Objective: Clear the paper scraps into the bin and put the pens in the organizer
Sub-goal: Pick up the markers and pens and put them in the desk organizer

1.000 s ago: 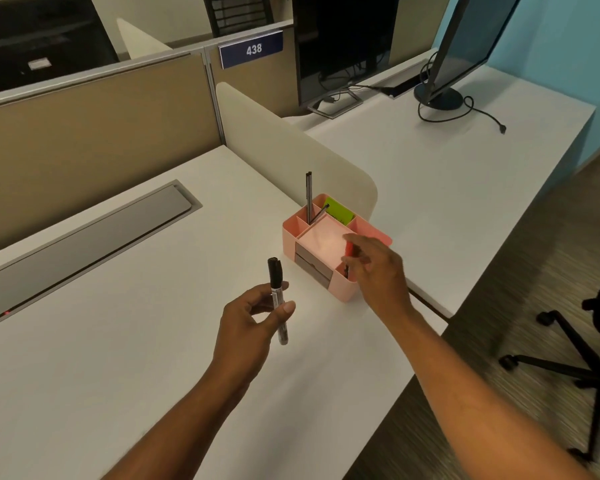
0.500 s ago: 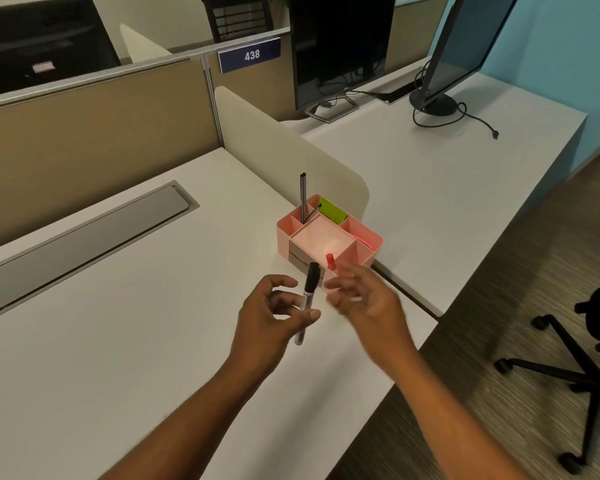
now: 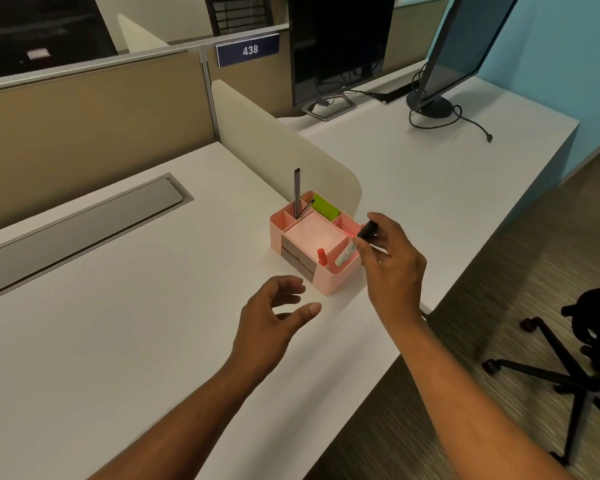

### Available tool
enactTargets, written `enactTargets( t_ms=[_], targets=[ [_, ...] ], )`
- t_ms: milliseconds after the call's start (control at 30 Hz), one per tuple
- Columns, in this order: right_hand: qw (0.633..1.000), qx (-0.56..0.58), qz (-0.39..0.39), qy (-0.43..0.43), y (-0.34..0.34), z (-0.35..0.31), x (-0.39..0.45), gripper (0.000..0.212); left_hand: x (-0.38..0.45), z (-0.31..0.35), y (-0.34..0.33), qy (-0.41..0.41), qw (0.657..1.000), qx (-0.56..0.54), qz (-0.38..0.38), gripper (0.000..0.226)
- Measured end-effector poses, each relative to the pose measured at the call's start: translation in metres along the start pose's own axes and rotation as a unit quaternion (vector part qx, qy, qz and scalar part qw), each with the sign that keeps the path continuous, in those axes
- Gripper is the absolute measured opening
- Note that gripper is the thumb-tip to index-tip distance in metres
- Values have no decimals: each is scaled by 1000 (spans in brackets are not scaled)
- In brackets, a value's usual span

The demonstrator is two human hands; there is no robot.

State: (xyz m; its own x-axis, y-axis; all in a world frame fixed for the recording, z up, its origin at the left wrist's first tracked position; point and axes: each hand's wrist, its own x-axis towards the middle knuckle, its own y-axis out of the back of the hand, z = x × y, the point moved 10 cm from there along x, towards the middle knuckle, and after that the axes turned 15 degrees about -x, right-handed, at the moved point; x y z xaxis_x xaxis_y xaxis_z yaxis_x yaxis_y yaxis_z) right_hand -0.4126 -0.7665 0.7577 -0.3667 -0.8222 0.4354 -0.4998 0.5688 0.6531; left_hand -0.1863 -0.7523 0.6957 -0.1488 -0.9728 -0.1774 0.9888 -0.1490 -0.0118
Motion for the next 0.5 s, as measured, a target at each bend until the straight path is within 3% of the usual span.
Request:
enactTargets(
  t_ms=[133, 300, 500],
  targets=[
    [995, -74, -49, 52, -34, 6, 10, 44, -2, -4, 4, 5, 1000, -12, 12, 41],
    [982, -117, -140, 56, -75, 16, -5, 47, -5, -6, 6, 1, 1000, -17, 19, 40],
    [969, -178, -149, 83, -82, 14, -19, 54, -9, -5, 9, -6, 1000, -14, 21, 41]
  ],
)
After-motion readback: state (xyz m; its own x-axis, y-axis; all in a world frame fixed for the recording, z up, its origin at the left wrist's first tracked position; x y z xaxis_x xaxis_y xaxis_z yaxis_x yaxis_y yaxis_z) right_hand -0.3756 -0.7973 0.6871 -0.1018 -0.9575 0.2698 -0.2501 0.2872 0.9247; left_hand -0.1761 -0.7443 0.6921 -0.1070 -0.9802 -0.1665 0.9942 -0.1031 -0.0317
